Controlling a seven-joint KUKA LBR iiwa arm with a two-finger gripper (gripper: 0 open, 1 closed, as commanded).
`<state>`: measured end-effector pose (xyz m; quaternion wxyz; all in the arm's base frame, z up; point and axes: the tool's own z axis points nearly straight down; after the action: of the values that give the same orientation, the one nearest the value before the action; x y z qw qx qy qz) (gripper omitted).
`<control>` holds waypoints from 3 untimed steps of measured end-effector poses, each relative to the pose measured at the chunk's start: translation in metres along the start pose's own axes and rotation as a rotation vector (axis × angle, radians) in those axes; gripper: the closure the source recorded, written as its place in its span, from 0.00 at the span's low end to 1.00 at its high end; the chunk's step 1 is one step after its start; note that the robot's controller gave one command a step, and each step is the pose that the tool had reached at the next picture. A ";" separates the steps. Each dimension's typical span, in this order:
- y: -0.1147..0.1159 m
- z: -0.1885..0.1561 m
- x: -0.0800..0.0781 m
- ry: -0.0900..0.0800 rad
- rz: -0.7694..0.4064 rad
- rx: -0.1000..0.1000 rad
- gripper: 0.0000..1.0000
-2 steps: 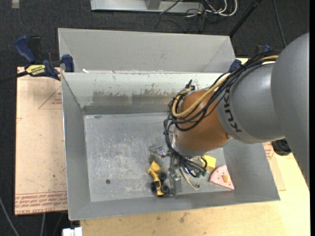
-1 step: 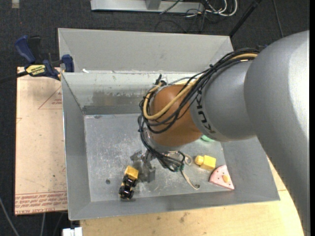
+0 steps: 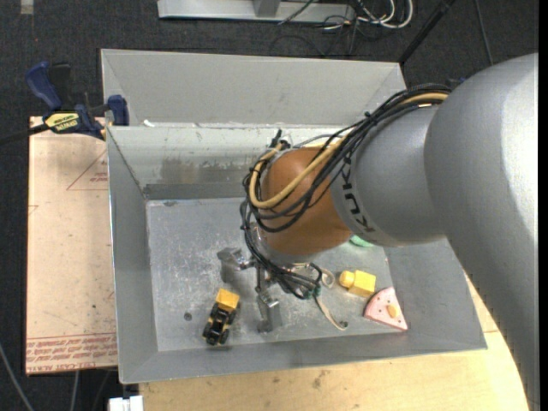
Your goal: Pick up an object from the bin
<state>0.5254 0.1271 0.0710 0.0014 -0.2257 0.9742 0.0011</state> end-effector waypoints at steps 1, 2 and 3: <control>0.000 0.000 0.000 0.000 0.000 0.000 0.00; 0.015 0.001 0.002 0.002 -0.085 0.003 0.00; 0.039 0.001 0.001 0.002 -0.173 -0.001 0.00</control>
Offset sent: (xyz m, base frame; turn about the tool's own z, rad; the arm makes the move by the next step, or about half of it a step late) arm -0.0229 0.0398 -0.0010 -0.2296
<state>0.5072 0.1614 0.0699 0.0002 -0.3092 0.9510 0.0012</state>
